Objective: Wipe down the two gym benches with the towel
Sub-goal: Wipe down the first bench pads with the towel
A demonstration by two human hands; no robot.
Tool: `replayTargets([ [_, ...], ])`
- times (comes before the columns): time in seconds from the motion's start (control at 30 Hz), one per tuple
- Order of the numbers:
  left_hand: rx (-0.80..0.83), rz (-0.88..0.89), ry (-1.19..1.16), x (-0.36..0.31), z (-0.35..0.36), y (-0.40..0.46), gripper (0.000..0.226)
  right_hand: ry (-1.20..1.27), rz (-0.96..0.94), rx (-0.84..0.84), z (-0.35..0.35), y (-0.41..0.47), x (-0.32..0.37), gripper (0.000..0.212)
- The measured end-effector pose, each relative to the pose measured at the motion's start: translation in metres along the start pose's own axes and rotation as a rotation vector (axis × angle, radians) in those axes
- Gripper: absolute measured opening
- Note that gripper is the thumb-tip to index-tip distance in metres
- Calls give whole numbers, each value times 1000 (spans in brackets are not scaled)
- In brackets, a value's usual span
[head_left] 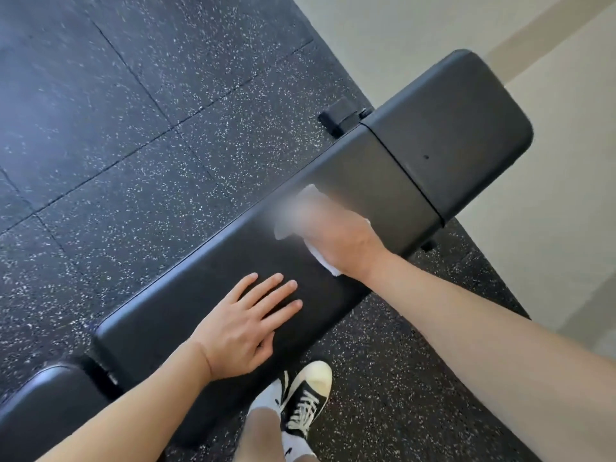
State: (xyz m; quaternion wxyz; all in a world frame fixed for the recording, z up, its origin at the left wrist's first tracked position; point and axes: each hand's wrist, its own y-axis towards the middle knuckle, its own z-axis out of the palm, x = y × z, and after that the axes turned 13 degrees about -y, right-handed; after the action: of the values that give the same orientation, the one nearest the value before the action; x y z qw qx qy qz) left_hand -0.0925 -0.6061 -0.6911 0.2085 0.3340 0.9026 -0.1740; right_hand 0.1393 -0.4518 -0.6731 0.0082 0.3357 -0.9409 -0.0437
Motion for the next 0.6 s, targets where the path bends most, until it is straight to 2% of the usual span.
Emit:
replayTargets([
  [0.07,9,-28,-13,-7,-10,10,64,-152,32,75,-5,-11,-49,36],
  [0.17,23,-55,-1,-12,-24,29,63,-189,324,201,-12,-12,-101,33],
  [0.23,20,-72,13,-7,-34,44,65,-127,503,219,-12,2,-102,30],
  [0.3,5,-145,10,0,-44,59,66,-142,579,215,-8,15,-79,30],
  [0.4,-68,-323,-48,13,-58,86,65,-59,479,160,3,25,-28,30],
  [0.47,-153,-457,-109,23,-68,103,64,41,391,58,6,26,-6,25],
  [0.6,-279,-599,-216,35,-80,136,52,77,153,-21,7,22,-21,23],
])
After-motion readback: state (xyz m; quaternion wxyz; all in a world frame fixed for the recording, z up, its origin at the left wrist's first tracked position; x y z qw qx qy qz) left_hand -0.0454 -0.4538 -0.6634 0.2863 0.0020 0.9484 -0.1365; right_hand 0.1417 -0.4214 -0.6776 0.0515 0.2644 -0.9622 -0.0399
